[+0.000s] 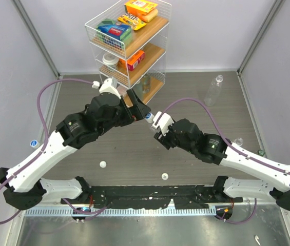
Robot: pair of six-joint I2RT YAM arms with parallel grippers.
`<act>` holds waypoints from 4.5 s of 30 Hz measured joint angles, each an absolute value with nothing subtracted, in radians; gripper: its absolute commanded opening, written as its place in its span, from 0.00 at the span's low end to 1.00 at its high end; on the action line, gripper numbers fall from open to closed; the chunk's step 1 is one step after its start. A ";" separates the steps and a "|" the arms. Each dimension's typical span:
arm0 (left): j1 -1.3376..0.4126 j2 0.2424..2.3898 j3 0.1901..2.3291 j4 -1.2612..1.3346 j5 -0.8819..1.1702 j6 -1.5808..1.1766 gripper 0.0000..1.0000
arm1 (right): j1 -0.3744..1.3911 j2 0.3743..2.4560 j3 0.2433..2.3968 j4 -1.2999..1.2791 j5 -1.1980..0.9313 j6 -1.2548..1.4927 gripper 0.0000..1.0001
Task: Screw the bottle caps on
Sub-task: Screw the bottle cap onto the plastic bottle.
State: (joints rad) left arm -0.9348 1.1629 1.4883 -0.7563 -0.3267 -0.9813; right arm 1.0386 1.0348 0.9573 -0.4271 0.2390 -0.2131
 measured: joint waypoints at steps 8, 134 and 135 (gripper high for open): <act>-0.935 1.175 1.514 -0.813 -0.333 -1.070 0.93 | 1.039 1.050 0.957 -0.419 0.299 -0.229 0.01; -0.934 1.145 1.552 -0.845 -0.445 -0.945 1.00 | 0.957 1.095 0.997 -0.479 -0.040 -0.284 0.01; -0.934 1.153 1.550 -0.853 -0.441 -0.954 1.00 | 0.957 1.095 0.997 -0.479 -0.036 -0.284 0.01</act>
